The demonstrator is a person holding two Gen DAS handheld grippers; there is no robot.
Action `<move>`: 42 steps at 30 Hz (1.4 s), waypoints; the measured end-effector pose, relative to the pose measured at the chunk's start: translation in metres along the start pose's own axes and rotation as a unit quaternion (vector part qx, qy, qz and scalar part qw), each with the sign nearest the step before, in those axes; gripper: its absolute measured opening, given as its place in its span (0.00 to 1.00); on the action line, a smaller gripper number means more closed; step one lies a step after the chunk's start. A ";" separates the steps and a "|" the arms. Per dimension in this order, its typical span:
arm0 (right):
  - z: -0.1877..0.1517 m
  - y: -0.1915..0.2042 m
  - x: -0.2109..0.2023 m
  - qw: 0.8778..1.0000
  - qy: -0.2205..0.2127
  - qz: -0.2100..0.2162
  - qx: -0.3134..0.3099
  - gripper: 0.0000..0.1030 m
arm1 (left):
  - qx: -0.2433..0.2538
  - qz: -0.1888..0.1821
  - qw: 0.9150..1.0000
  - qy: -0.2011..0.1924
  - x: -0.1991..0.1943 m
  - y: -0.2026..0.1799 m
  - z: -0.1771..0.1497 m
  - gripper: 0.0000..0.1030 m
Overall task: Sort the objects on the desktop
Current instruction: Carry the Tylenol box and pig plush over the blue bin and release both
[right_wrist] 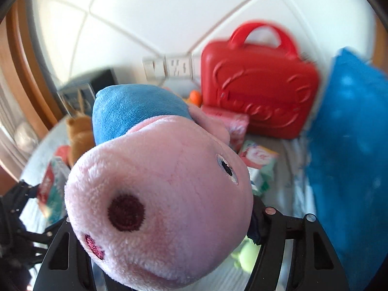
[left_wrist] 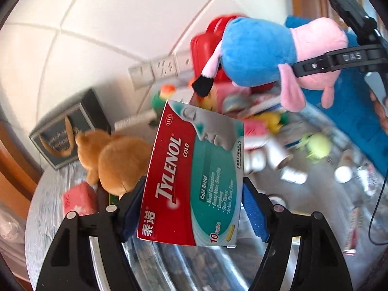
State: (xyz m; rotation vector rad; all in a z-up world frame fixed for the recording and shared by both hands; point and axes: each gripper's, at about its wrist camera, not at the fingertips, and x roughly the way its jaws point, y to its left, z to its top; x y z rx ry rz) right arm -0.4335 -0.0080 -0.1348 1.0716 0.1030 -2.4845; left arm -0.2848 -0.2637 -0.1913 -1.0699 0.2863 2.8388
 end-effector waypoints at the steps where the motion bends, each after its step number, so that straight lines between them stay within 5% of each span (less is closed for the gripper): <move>1: 0.000 0.002 -0.018 1.000 -0.013 0.001 0.007 0.67 | 0.005 -0.003 1.000 -0.014 -0.013 -0.004 0.006 0.71; 9: -0.033 -0.016 -0.196 0.989 -0.128 -0.035 0.072 0.67 | 0.066 -0.062 0.991 -0.102 -0.085 -0.072 0.066 0.71; 19: -0.086 -0.102 -0.369 0.954 -0.212 -0.162 0.134 0.68 | 0.133 -0.168 0.960 -0.182 -0.136 -0.236 0.163 0.71; 24: -0.097 -0.171 -0.408 0.945 -0.210 -0.194 0.156 0.68 | 0.147 -0.191 0.952 -0.189 -0.136 -0.325 0.211 0.72; 29: -0.094 -0.231 -0.407 0.941 -0.182 -0.228 0.172 0.84 | 0.145 -0.162 0.959 -0.180 -0.134 -0.391 0.239 0.72; 34: -0.100 -0.279 -0.411 0.940 -0.184 -0.216 0.187 0.93 | 0.119 -0.125 0.967 -0.188 -0.142 -0.415 0.251 0.97; 35: -0.102 -0.282 -0.416 0.938 -0.191 -0.218 0.188 1.00 | 0.111 -0.124 0.968 -0.189 -0.145 -0.418 0.251 0.98; 42: -0.119 -0.283 -0.441 0.938 -0.229 -0.187 0.180 1.00 | 0.084 -0.080 0.973 -0.202 -0.161 -0.426 0.245 0.98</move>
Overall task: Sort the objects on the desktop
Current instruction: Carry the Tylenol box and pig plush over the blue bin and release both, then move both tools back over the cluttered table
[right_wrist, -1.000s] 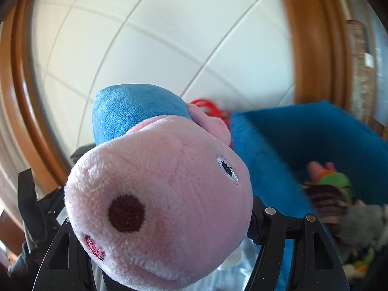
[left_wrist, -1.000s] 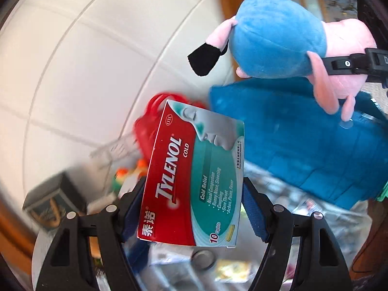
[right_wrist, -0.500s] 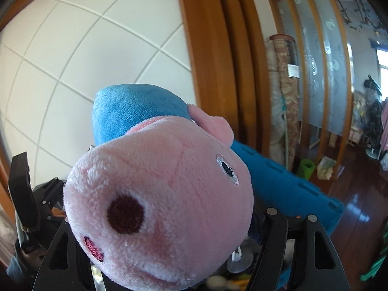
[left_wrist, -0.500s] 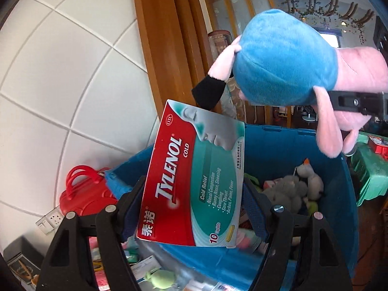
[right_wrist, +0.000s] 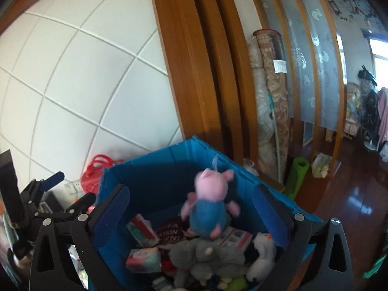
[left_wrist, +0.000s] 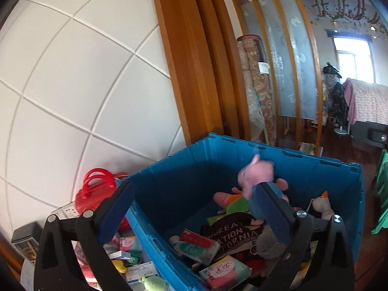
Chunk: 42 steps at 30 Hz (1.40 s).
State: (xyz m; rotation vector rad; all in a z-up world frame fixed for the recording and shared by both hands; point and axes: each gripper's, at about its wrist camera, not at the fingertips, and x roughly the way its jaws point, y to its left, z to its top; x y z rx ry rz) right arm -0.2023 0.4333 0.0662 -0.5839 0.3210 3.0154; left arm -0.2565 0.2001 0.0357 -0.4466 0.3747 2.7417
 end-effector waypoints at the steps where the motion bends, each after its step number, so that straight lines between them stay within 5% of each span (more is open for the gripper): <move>1: -0.004 0.001 -0.005 1.000 -0.006 0.004 0.001 1.00 | 0.000 0.012 1.000 -0.002 -0.004 0.002 -0.004 0.98; 14: -0.045 0.042 -0.031 0.997 -0.041 0.038 -0.049 1.00 | -0.002 0.119 0.993 -0.012 -0.055 0.010 -0.039 0.98; 25: -0.066 0.103 -0.036 0.995 -0.046 0.063 -0.059 1.00 | -0.034 0.154 0.987 -0.009 -0.084 0.070 -0.082 0.98; 34: -0.091 0.208 -0.028 0.992 -0.037 0.094 -0.078 1.00 | -0.054 0.192 0.980 0.013 -0.126 0.172 -0.160 0.98; 42: -0.151 0.341 0.026 0.972 0.063 0.172 -0.146 1.00 | -0.069 0.221 0.970 0.069 -0.147 0.267 -0.240 0.98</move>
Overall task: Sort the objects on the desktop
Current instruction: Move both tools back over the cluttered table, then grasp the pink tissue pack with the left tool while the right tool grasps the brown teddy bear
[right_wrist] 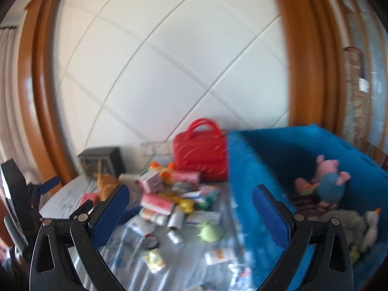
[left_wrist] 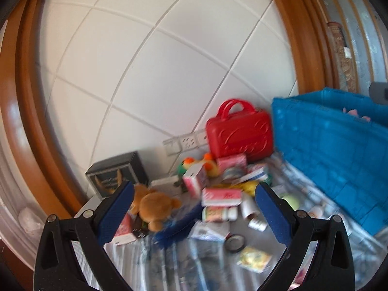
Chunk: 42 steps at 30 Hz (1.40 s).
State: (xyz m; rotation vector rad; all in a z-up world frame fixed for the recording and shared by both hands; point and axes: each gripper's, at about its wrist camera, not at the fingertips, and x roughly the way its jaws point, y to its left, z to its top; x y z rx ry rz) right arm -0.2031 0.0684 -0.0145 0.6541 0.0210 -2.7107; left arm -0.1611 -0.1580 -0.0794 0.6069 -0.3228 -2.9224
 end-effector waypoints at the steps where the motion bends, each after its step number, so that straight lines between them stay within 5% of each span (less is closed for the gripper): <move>1: -0.001 0.017 0.020 1.000 0.023 0.016 -0.013 1.00 | 0.000 0.004 1.000 0.008 0.005 0.007 -0.005 0.98; 6: -0.001 0.082 0.098 0.992 0.069 0.096 -0.047 1.00 | -0.009 0.043 0.998 0.040 0.036 0.050 -0.035 0.98; 14: 0.009 0.173 0.245 0.964 0.146 0.188 -0.120 1.00 | -0.027 0.103 0.988 0.114 0.098 0.141 -0.091 0.98; 19: 0.009 0.210 0.324 0.955 0.175 0.194 -0.142 1.00 | -0.054 0.125 0.977 0.163 0.156 0.207 -0.125 0.98; 24: 0.002 0.229 0.387 0.947 0.198 0.208 -0.142 1.00 | -0.081 0.105 0.972 0.193 0.222 0.250 -0.144 0.98; 30: -0.005 0.232 0.442 0.940 0.222 0.220 -0.139 1.00 | -0.091 0.025 0.961 0.262 0.312 0.268 -0.171 0.98; 37: -0.014 0.238 0.477 0.931 0.241 0.237 -0.136 1.00 | -0.101 0.004 0.951 0.293 0.345 0.273 -0.194 0.98; 42: -0.027 0.269 0.506 0.912 0.276 0.242 -0.184 1.00 | -0.115 0.018 0.943 0.311 0.357 0.272 -0.202 0.98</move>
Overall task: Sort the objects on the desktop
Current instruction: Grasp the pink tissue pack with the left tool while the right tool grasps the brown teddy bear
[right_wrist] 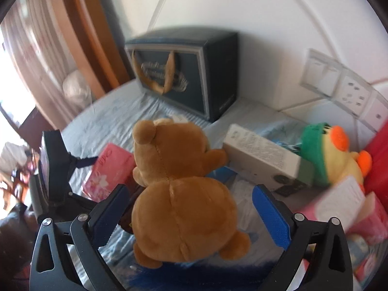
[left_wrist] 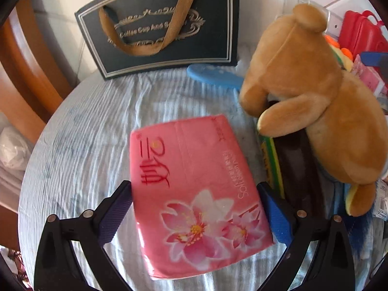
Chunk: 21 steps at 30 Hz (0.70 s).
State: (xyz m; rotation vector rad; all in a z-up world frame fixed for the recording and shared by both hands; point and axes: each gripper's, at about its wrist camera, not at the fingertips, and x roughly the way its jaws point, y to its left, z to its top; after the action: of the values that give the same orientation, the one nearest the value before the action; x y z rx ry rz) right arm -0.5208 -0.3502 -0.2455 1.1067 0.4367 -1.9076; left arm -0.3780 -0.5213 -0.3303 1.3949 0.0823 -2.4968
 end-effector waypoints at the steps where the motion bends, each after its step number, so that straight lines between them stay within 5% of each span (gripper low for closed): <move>1: 0.003 0.004 0.009 1.000 0.010 -0.006 -0.010 1.00 | -0.001 0.003 1.000 -0.005 -0.001 0.000 -0.001 0.98; 7: 0.010 0.016 0.070 0.996 0.087 -0.021 -0.031 1.00 | -0.003 -0.009 1.000 -0.002 -0.004 0.000 -0.002 0.95; 12: 0.001 0.014 0.061 0.997 0.065 -0.034 -0.006 0.82 | -0.003 -0.001 1.000 -0.002 -0.008 0.000 -0.003 0.92; 21: -0.040 0.011 -0.001 0.998 -0.002 -0.042 0.040 0.79 | 0.015 0.011 0.998 -0.054 -0.051 -0.015 -0.019 0.90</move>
State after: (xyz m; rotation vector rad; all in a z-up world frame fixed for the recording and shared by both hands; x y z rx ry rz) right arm -0.4900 -0.3300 -0.2656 1.1522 0.4122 -2.0158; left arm -0.3407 -0.4927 -0.2983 1.2636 0.0071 -2.5594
